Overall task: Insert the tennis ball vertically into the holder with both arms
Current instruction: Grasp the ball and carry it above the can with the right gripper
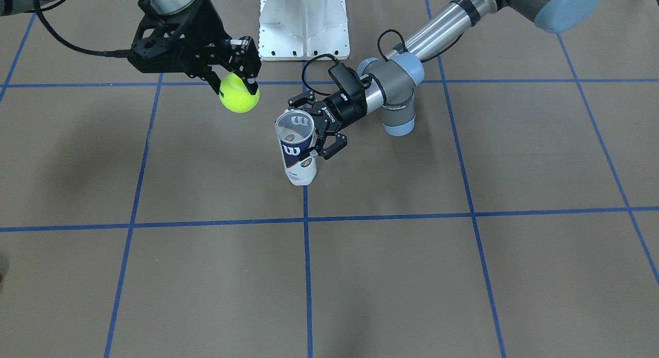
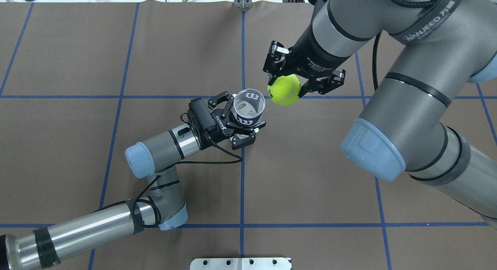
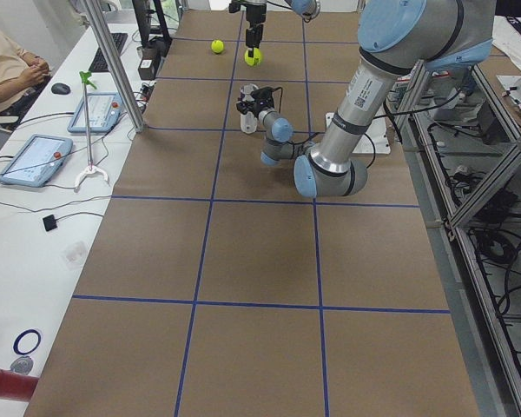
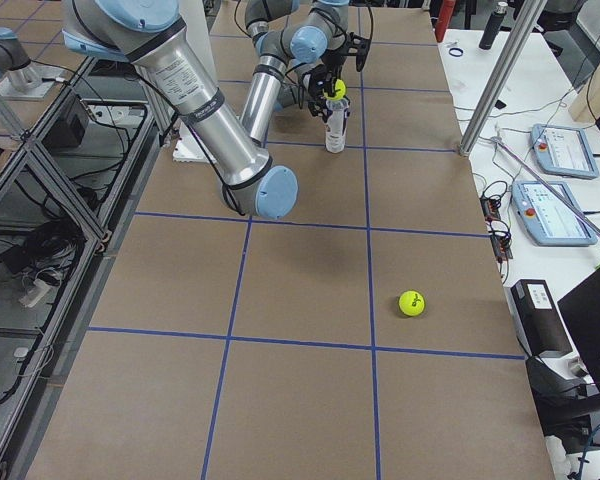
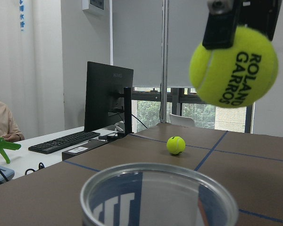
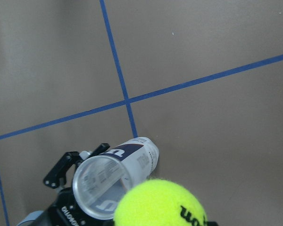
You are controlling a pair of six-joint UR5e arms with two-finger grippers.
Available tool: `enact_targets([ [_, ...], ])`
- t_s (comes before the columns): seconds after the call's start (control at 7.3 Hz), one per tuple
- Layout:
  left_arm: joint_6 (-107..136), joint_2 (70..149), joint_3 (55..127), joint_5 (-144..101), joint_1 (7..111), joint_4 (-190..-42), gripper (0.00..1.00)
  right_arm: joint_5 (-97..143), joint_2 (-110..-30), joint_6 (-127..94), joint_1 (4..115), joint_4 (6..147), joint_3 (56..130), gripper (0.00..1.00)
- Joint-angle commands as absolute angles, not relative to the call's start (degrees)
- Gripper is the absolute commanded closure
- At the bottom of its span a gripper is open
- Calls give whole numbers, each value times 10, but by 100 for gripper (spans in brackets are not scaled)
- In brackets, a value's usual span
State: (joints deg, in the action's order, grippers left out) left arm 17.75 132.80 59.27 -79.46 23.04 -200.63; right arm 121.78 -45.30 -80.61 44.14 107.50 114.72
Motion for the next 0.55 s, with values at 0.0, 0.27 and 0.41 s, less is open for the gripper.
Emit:
enact_targets([
  [0.0, 178, 1328, 592, -795, 229, -2006, 1, 1214, -389, -820, 435, 1098, 1085, 100],
  [0.27, 178, 1329, 592, -795, 227, -2006, 1, 1202, -373, -821, 426, 1099, 1060, 100],
  [0.41, 178, 1329, 592, -795, 226, -2007, 1, 1191, -371, -821, 417, 1100, 1055, 100],
])
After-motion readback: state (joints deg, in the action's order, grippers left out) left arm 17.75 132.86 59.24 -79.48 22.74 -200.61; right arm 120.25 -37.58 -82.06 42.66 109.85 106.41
